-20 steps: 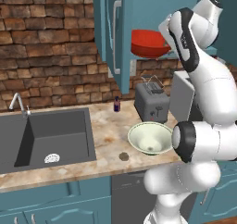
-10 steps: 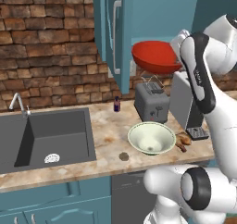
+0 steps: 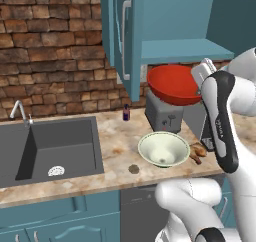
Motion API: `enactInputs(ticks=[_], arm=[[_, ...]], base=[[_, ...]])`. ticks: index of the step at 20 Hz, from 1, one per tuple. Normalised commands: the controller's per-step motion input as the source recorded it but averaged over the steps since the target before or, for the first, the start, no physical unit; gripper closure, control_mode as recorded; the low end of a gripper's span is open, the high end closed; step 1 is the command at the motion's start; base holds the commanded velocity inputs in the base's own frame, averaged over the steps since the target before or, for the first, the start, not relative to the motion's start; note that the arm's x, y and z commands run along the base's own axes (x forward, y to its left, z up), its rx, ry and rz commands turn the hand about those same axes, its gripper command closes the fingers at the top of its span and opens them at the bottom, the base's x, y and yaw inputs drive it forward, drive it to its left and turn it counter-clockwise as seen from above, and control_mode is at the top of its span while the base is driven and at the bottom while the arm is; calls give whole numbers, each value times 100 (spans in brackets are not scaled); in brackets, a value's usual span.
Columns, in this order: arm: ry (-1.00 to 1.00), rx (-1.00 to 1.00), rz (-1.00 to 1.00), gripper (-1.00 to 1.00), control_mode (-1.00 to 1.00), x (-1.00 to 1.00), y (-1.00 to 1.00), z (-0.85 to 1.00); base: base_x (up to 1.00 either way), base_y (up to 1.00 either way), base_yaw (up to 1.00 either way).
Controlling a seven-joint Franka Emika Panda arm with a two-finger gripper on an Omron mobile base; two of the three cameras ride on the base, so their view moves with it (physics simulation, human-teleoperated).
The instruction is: Pick both bowls and place them on the counter. Then place the chicken drumstick in one bowl and place the garlic in the other bowl.
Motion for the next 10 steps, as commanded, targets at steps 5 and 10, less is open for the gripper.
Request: enactInputs(ticks=[5, 10], arm=[[9, 0, 3, 100, -100, -10, 13, -61], [9, 0, 8, 100, -100, 0, 15, -54]], base=[[0, 0, 0], [0, 0, 0]])
